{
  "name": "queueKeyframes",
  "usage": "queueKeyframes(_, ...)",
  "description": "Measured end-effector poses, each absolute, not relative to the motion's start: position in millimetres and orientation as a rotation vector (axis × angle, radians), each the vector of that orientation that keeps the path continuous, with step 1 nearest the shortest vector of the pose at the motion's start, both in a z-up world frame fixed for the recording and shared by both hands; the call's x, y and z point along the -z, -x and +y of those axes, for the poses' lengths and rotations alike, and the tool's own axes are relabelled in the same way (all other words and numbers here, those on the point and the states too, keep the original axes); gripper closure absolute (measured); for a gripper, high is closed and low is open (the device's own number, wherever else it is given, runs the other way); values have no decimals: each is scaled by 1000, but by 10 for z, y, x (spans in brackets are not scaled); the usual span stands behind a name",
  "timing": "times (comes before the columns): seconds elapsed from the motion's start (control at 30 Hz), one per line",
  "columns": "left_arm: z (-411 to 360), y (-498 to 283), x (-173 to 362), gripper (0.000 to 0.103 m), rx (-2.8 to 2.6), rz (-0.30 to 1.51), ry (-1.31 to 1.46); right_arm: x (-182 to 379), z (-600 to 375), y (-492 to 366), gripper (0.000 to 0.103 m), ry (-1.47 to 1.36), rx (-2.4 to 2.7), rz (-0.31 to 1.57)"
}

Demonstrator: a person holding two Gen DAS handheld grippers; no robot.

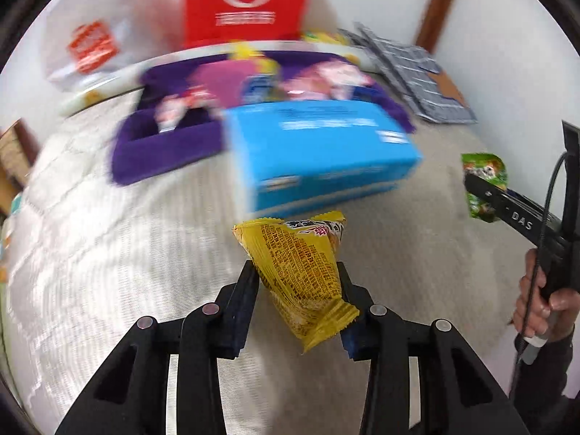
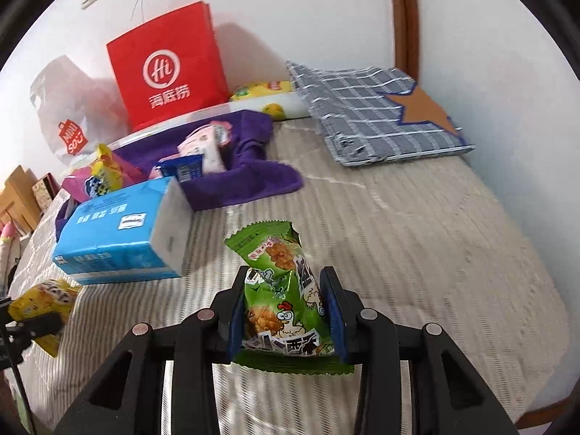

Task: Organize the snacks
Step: 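Grasp the small yellow bag with the left tool while the right tool lifts the green bag, then carry the yellow bag with the left tool while the right tool carries the green bag to the towel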

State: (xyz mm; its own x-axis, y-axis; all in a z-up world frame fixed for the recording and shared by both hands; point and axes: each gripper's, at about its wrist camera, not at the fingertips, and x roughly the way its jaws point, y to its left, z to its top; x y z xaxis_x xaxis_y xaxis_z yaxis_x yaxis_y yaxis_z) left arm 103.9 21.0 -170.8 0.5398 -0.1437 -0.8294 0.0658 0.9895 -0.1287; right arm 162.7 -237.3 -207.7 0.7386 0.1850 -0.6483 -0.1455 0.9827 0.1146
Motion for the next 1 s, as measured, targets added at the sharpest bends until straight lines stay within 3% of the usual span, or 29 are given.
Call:
queueKeyframes(0.33,928,-1169,1825,63,-30,927,177,2271,-2194,-1928,67,-45,-168,764)
queueKeyframes(1.0,1051,-1387,2044,63,-12,831,239,2333,-2136,-2133,59,-24,-128,800)
